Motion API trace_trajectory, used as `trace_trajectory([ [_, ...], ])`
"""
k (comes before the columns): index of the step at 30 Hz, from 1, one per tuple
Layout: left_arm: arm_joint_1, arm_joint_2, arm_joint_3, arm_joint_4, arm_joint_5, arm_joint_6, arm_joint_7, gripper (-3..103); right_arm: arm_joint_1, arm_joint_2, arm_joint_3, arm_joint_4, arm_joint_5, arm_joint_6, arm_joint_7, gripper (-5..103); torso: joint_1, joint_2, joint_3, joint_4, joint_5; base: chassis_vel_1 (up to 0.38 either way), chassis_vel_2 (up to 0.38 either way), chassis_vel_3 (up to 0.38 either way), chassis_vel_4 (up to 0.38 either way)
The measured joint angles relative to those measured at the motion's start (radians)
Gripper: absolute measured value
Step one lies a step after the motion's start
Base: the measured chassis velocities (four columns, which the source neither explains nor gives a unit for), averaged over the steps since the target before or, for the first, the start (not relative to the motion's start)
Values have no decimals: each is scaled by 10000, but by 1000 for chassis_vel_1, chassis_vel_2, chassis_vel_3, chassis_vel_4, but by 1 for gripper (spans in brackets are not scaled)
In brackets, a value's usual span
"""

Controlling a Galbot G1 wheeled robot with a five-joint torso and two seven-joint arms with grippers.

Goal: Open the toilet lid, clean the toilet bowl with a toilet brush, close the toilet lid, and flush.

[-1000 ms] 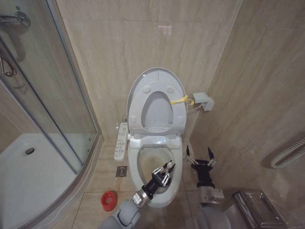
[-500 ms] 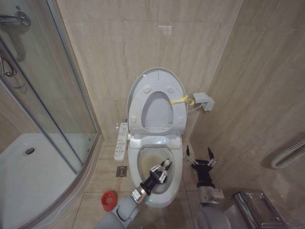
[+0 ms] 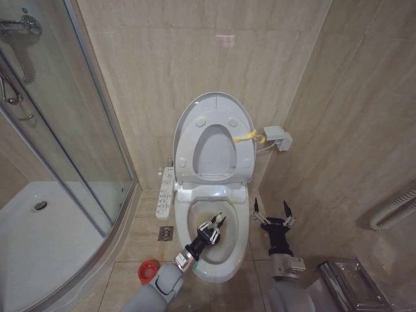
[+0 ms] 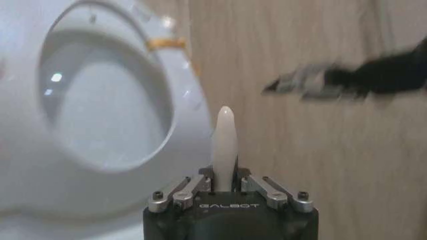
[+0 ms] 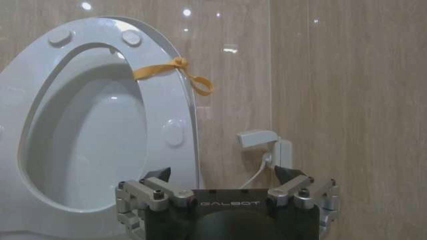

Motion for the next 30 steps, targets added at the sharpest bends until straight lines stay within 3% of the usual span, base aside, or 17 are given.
trace_trajectory([
  [5, 344, 49, 644, -1114, -226, 160, 121, 19, 0, 0, 0, -1, 0, 0, 0, 100, -2, 1, -1, -1, -3, 0, 0, 0, 0],
  [8, 338, 27, 722, -908, -273, 130, 239, 19, 0, 0, 0, 0, 0, 0, 0, 100, -2, 1, -1, 1, -1, 0, 0, 0, 0],
  [15, -217, -96, 198, 775, -424, -166, 430, 19, 0, 0, 0, 0, 0, 0, 0, 100, -1, 0, 0, 1, -1, 0, 0, 0, 0],
  [20, -254, -155, 375, 445, -569, -75, 451, 19, 0, 0, 0, 0, 0, 0, 0, 100, -1, 0, 0, -1, -2, 0, 0, 0, 0],
  [30, -358, -919, 609, 138, -599, -7, 631, 19, 0, 1, 0, 0, 0, 0, 0, 100, -1, 1, -1, -1, -1, 0, 0, 0, 0],
])
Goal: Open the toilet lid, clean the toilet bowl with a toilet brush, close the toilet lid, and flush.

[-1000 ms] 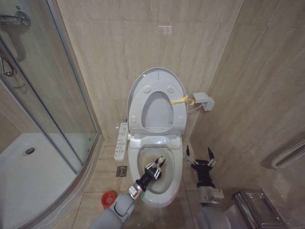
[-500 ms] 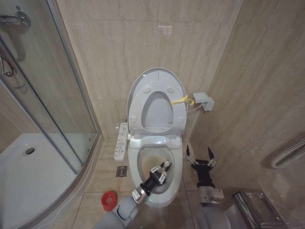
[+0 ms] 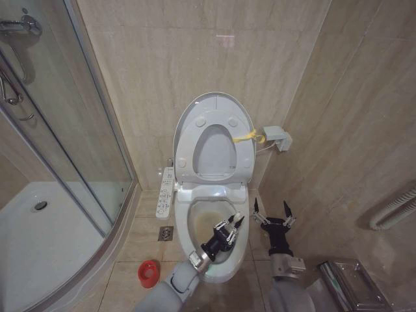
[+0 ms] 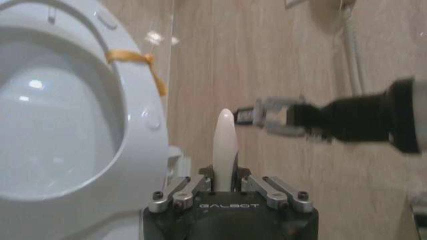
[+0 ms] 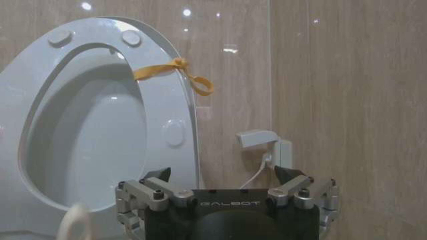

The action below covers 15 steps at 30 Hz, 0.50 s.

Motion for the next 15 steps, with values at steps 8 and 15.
trace_trajectory([
  [8, -95, -72, -5, 541, -149, -67, 85, 19, 0, 0, 0, 0, 0, 0, 0, 100, 0, 0, 0, 1, 0, 0, 0, 0, 0],
  [15, -157, -7, -182, 737, -197, -149, 152, 19, 0, 0, 0, 0, 0, 0, 0, 100, 0, 0, 1, 1, -1, 0, 0, 0, 0],
])
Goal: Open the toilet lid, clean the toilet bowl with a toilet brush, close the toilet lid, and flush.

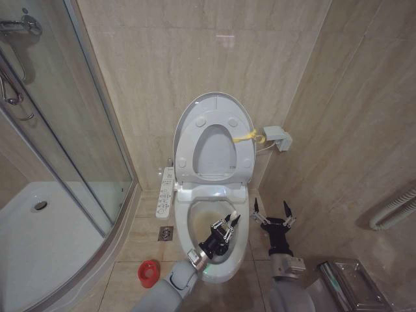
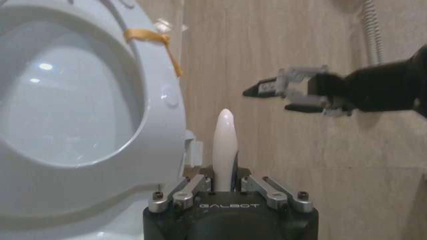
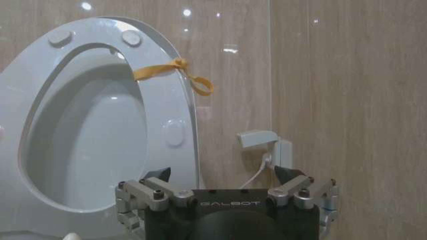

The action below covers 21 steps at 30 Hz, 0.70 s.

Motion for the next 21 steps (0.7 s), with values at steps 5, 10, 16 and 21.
trace_trajectory([
  [5, 149, 93, 144, -1027, -2, 301, -44, 19, 0, 0, 0, 0, 0, 0, 0, 100, 0, 1, -1, -3, -1, 0, 0, 0, 0],
  [10, 395, 174, 168, -1260, 32, 368, -61, 19, 0, 0, -1, 0, 0, 0, 0, 100, -1, 0, -1, 1, -1, 0, 0, 0, 0],
  [16, 490, 185, -130, -453, 172, 131, -40, 19, 0, 0, 0, 0, 0, 0, 0, 100, -1, 1, -1, 1, -2, 0, 0, 0, 0],
  [21, 353, 101, -305, -24, 213, 12, -43, 19, 0, 0, 0, 0, 0, 0, 0, 100, -1, 0, -1, -3, -1, 0, 0, 0, 0],
])
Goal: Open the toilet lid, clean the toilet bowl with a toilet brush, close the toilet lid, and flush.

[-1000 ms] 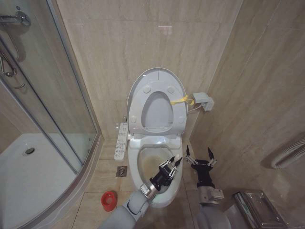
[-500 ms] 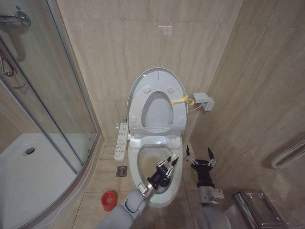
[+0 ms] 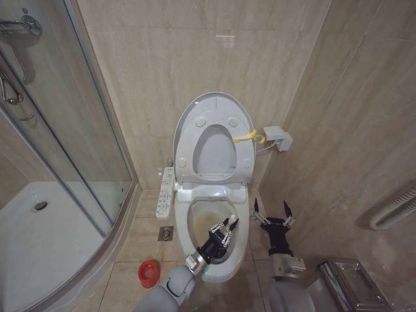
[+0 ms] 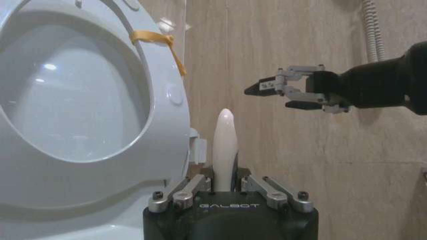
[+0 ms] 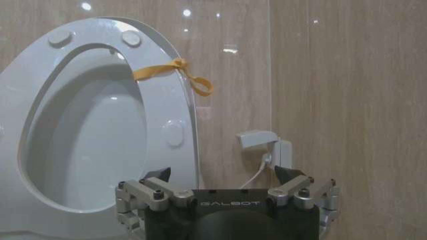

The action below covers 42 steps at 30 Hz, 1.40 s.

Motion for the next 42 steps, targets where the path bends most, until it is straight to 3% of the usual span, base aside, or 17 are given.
trace_trajectory([
  [8, 142, 97, 338, -1210, -83, 328, -54, 19, 0, 0, 1, 0, 0, 0, 0, 100, 0, 0, 0, 1, 0, 0, 0, 0, 0],
  [21, -83, 227, 36, -117, -254, -15, -4, 19, 0, 0, 0, 0, 0, 0, 0, 100, 0, 0, 0, 2, 0, 0, 0, 0, 0],
  [30, 89, 303, 560, -1349, -521, 371, -21, 19, 0, 0, 0, 0, 0, 0, 0, 100, 0, 0, 0, 3, 1, 0, 0, 0, 0],
  [42, -313, 425, -112, 478, -351, -73, 8, 19, 0, 0, 0, 0, -1, 0, 0, 100, 0, 0, 1, 3, 0, 0, 0, 0, 0],
])
